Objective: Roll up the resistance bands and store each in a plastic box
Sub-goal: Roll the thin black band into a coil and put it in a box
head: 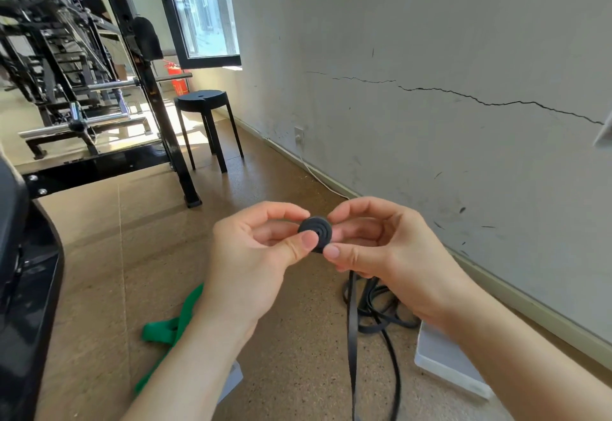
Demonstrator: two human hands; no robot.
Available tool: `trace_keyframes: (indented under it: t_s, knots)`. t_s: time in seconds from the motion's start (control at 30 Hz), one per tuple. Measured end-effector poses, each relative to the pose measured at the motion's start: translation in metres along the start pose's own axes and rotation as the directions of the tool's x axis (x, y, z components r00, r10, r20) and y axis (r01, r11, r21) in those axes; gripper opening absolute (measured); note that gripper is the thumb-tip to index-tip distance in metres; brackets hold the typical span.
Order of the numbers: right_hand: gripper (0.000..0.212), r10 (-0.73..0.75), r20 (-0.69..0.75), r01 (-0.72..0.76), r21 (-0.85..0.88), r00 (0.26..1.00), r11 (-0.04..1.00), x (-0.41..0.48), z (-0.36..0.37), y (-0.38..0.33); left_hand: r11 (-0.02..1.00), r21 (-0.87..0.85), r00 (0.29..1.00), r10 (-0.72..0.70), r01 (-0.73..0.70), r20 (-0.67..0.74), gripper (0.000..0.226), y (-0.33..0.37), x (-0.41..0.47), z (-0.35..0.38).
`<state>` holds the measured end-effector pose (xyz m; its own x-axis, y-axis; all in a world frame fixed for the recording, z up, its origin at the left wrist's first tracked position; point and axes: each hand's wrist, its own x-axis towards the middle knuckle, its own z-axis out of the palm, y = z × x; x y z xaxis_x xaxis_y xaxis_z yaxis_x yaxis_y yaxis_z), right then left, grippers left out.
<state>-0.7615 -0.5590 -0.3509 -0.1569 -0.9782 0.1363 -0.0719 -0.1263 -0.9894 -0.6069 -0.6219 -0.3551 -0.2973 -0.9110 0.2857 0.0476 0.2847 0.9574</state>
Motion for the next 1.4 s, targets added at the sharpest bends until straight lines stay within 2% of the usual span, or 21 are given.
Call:
trace_keyframes:
  t_s: [0.07, 0.13, 0.33, 0.57, 0.63, 0.67, 0.8, 0.87, 0.97, 1.03, 1.17, 1.33, 1.4]
  knots:
    - [0.035, 0.013, 0.063, -0.001, -0.186, 0.998, 0.983, 0.0, -0.006, -0.003, 0.997, 0.071, 0.999, 0.042, -0.042, 0.006, 0.023, 0.001, 0.001, -0.003]
    - [0.033, 0.022, 0.063, -0.005, -0.258, 0.998, 0.966, 0.0, -0.01, -0.003, 0.989, 0.134, 0.998, 0.065, -0.065, 0.002, 0.024, 0.003, 0.002, -0.007]
    - [0.025, 0.032, 0.053, -0.017, -0.27, 0.998, 0.963, -0.001, -0.012, 0.0, 0.912, 0.396, 0.994, 0.078, -0.103, 0.078, 0.025, 0.004, 0.001, -0.009]
    - [0.021, 0.049, -0.028, -0.055, -0.269, 0.998, 0.961, 0.0, -0.005, 0.007, 0.764, 0.592, 0.964, 0.153, -0.255, 0.217, 0.024, -0.001, 0.001, -0.007]
    - [0.02, 0.044, -0.041, -0.054, -0.277, 0.998, 0.959, 0.0, -0.003, 0.007, 0.768, 0.579, 0.955, 0.144, -0.274, 0.26, 0.025, -0.003, 0.001, -0.007]
    - [0.019, 0.039, -0.049, -0.051, -0.255, 0.998, 0.966, 0.0, -0.003, 0.006, 0.801, 0.542, 0.956, 0.122, -0.253, 0.266, 0.027, -0.004, 0.002, -0.007]
    - [0.016, 0.026, -0.11, -0.026, 0.0, 0.994, 1.0, 0.002, -0.006, 0.005, 0.986, 0.165, 0.979, -0.022, -0.012, 0.203, 0.038, -0.007, 0.001, -0.004]
    - [0.02, 0.039, -0.131, -0.025, 0.107, 0.991, 0.994, 0.002, -0.004, 0.007, 0.998, 0.023, 0.987, -0.065, 0.063, 0.147, 0.035, -0.007, -0.001, 0.001]
    - [0.033, 0.053, -0.143, -0.023, 0.207, 0.988, 0.978, 0.002, 0.0, 0.009, 0.997, -0.038, 0.99, -0.055, 0.06, 0.132, 0.027, -0.004, -0.005, 0.006]
    - [0.035, 0.056, -0.142, -0.023, 0.229, 0.988, 0.973, 0.002, 0.002, 0.009, 0.998, -0.05, 0.993, -0.021, 0.028, 0.119, 0.029, -0.002, -0.005, 0.006]
    - [0.027, 0.049, -0.057, -0.04, 0.155, 0.997, 0.987, 0.002, 0.0, 0.007, 0.999, -0.022, 0.998, 0.034, -0.033, 0.053, 0.031, -0.002, -0.004, 0.004]
    - [0.031, 0.029, 0.06, -0.014, -0.243, 0.998, 0.97, 0.001, -0.007, 0.0, 0.996, 0.058, 0.998, 0.065, -0.066, 0.025, 0.033, 0.003, -0.001, 0.0]
    - [0.028, 0.032, 0.05, -0.017, -0.264, 0.998, 0.964, 0.0, -0.007, -0.002, 0.992, 0.106, 0.997, 0.074, -0.075, 0.016, 0.033, 0.004, 0.0, -0.002]
